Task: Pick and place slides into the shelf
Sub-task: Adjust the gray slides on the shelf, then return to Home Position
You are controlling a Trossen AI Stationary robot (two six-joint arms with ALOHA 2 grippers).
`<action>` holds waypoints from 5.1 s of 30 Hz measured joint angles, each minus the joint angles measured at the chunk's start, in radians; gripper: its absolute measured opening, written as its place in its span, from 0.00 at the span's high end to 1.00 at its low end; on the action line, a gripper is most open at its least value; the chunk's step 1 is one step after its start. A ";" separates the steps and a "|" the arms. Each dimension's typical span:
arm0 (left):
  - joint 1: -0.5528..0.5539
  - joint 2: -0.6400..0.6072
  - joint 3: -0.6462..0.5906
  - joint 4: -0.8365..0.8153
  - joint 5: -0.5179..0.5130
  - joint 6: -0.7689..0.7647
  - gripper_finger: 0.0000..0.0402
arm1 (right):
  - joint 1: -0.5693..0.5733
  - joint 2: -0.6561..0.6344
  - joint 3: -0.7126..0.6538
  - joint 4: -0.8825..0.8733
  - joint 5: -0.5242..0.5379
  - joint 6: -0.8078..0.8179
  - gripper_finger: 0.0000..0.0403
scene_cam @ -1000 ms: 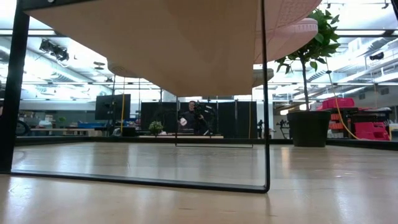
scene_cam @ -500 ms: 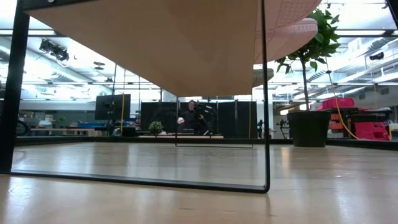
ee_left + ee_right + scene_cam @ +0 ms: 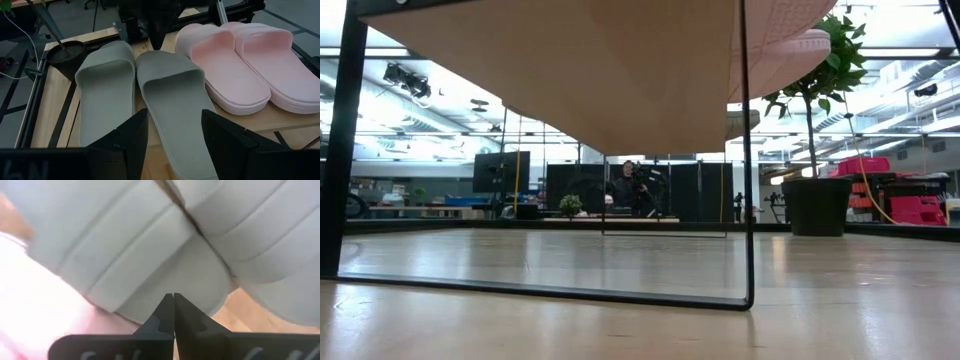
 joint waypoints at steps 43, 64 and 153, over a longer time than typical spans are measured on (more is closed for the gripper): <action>0.000 0.000 0.000 -0.017 0.000 0.022 0.53 | 0.368 -0.541 -0.720 0.289 0.553 1.059 1.00; 0.000 0.000 0.000 0.004 0.001 -0.006 0.53 | 0.076 -0.844 -1.361 1.374 0.252 0.671 0.80; -0.018 0.003 0.000 -0.048 0.087 -0.078 0.80 | 0.247 -0.966 -1.254 1.170 0.249 0.090 0.98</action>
